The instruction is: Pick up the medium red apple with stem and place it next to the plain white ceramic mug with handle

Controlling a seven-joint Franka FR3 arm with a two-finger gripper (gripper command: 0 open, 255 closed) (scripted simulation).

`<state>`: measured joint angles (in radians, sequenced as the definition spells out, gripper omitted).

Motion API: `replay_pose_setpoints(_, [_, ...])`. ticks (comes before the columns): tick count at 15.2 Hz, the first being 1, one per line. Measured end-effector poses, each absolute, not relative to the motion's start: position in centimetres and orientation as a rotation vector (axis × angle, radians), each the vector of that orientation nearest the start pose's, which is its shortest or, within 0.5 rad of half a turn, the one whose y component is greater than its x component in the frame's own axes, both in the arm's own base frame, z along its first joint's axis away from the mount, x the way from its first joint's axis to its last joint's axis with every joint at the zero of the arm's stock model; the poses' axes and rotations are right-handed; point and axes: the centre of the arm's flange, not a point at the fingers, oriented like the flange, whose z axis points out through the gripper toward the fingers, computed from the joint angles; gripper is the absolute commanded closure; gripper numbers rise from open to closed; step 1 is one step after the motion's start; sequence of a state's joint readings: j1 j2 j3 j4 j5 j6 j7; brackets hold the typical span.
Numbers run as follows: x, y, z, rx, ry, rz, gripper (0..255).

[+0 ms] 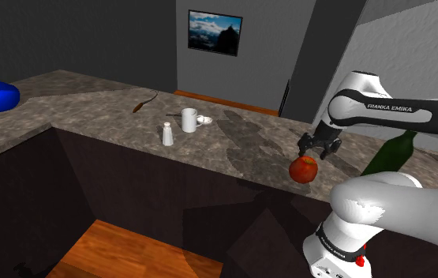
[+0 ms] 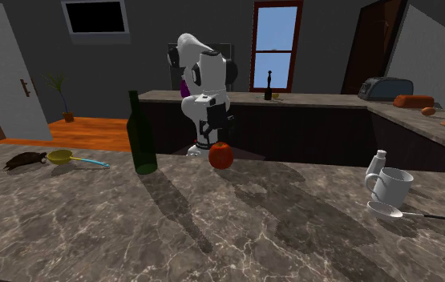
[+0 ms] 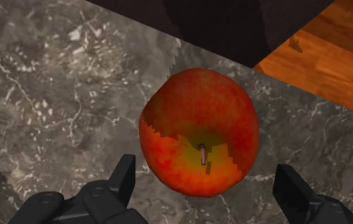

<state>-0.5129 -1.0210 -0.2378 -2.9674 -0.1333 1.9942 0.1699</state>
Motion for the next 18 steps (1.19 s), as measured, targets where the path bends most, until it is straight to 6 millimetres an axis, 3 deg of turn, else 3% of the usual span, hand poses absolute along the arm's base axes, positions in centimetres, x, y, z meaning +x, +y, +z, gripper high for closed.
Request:
replay_pose_setpoints(1, [19.2, -16.9, 39.6, -2.853, 1.139, -0.088, 255])
replay_pose_setpoints(11, [19.2, -16.9, 39.7, -2.853, 1.14, -0.091, 255])
replay_pose_setpoints(18, [19.2, -17.0, 42.7, -2.853, 1.14, -0.089, 255])
